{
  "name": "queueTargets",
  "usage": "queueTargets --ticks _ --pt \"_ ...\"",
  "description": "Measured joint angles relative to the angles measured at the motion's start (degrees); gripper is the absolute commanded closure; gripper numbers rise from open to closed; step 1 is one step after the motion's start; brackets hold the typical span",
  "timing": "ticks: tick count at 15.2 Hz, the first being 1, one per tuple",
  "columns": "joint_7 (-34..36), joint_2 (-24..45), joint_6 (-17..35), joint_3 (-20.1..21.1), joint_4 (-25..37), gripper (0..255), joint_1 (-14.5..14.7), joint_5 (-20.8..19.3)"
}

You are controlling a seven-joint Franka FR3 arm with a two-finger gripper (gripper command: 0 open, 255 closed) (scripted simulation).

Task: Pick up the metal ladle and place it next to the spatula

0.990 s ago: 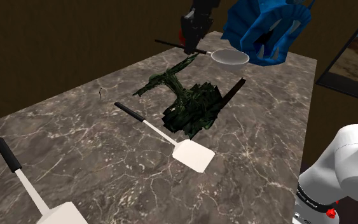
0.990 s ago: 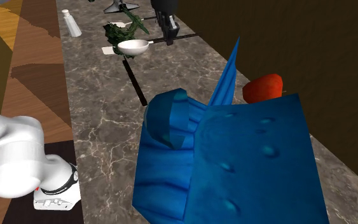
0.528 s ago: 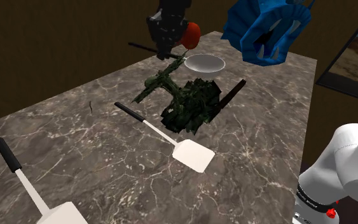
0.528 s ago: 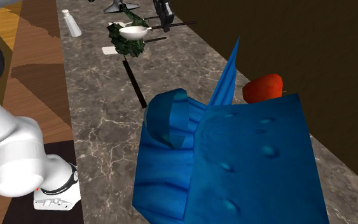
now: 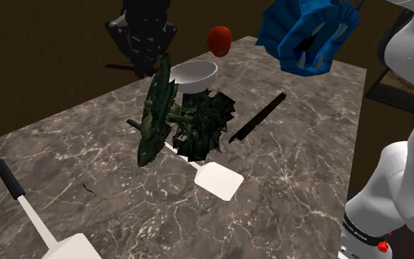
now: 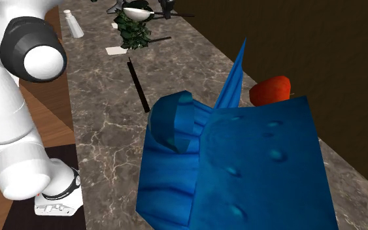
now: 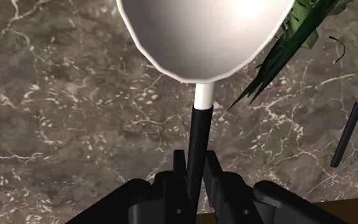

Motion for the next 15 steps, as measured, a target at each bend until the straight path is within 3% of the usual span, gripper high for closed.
queueTargets --ticks 2,4,15 --pt "1.99 4.16 -1.65 0.42 5.77 255 2.32 -1.65" --pt "2.49 4.65 -1.01 0.49 5.66 255 2.76 -1.89" --pt "2.13 0.42 9.64 0.55 -8.37 255 1.43 -0.66"
